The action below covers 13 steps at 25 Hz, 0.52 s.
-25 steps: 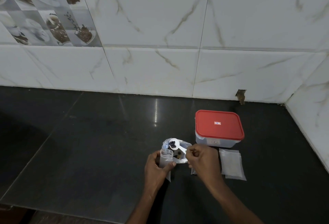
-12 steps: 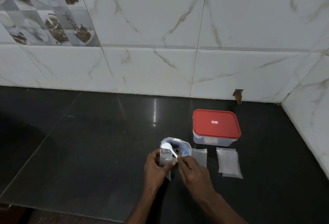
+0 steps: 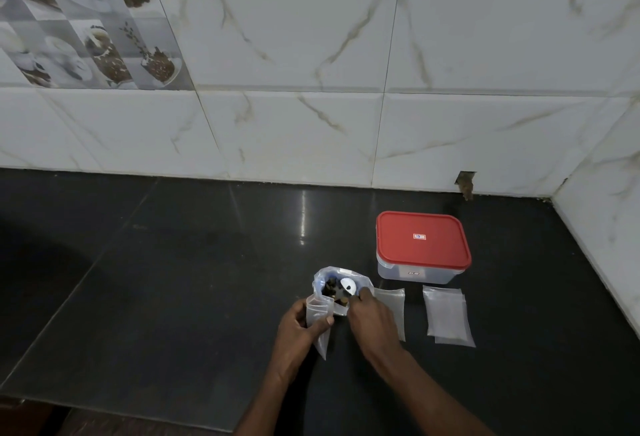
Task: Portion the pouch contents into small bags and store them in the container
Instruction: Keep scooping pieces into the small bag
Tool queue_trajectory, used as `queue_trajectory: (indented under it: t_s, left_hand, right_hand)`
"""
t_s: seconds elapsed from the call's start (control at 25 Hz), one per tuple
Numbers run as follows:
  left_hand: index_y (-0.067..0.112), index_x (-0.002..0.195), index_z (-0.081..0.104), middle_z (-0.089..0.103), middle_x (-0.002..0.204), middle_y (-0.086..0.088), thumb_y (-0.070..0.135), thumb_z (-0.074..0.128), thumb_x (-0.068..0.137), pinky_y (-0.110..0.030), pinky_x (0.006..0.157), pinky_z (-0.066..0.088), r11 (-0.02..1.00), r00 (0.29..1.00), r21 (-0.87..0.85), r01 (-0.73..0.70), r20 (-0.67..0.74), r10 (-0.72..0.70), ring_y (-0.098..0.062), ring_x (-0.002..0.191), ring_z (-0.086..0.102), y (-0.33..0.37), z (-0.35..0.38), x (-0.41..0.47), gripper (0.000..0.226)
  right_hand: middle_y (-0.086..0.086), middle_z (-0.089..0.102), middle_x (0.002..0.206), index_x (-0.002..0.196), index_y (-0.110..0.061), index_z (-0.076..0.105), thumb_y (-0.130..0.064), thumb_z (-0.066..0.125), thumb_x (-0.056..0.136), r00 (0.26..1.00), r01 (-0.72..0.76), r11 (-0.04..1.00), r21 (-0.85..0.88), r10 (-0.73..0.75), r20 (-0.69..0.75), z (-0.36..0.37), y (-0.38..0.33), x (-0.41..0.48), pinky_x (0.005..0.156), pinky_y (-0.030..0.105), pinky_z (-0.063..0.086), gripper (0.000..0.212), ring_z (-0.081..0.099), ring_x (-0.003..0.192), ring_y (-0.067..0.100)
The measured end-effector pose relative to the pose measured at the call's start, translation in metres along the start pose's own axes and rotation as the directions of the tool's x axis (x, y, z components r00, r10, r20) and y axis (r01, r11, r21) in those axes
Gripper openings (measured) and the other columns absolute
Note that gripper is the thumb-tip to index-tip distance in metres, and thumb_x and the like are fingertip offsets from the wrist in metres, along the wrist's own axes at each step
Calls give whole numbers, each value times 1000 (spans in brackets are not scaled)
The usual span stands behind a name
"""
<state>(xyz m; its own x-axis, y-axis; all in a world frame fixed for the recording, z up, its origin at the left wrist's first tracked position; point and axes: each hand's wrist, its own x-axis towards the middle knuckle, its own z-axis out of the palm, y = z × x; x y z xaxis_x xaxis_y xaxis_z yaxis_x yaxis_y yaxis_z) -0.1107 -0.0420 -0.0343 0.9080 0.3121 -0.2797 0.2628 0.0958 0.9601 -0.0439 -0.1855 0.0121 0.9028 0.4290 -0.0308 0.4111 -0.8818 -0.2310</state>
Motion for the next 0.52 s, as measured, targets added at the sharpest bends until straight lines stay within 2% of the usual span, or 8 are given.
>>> queue_trajectory:
  t_s: [0.08,0.2,0.28,0.4,0.44,0.52]
  left_hand:
    - [22,117,69,78,109,-3,34,85,67,-38,91,56,1000,1000,-12,10,27,-10,-22,104,74,1,0,1,54]
    - [21,119,67,78,109,-3,37,84,65,-39,93,56,999,997,-24,41,60,-39,-22,104,74,-2,-3,0,59]
    - [20,122,66,77,112,-4,32,83,70,-42,95,55,998,995,-14,57,80,-56,-22,106,73,-5,-5,2,56]
    - [18,124,64,77,114,-4,19,80,80,-41,96,56,998,994,15,63,92,-64,-22,108,73,-6,-6,3,47]
    - [17,124,64,77,114,-4,16,79,81,-39,95,56,998,993,16,63,94,-64,-21,107,73,-5,-6,4,46]
    - [14,124,64,77,113,-5,12,79,81,-38,93,57,998,993,11,67,94,-68,-22,106,73,-6,-5,4,45]
  right_hand:
    - [14,59,123,124,-4,57,-10,42,98,999,-22,998,64,20,34,4,-5,4,76,37,50,30,65,96,32]
    - [14,60,119,119,-6,57,-12,39,99,997,-57,982,179,48,55,10,-12,9,81,36,46,28,61,102,31]
    - [10,68,103,104,-6,66,-11,46,95,991,-132,946,296,122,52,7,-17,15,73,31,48,23,65,89,23]
    - [6,68,60,62,-5,69,-5,59,84,964,-240,821,518,265,26,3,-13,23,55,30,53,25,62,52,13]
    - [5,65,52,57,-5,68,-4,60,84,946,-282,752,596,320,43,-2,-10,23,49,27,52,28,62,45,12]
    - [4,65,50,58,-5,69,-2,61,85,916,-346,655,672,389,93,-10,-4,22,43,19,50,29,62,41,9]
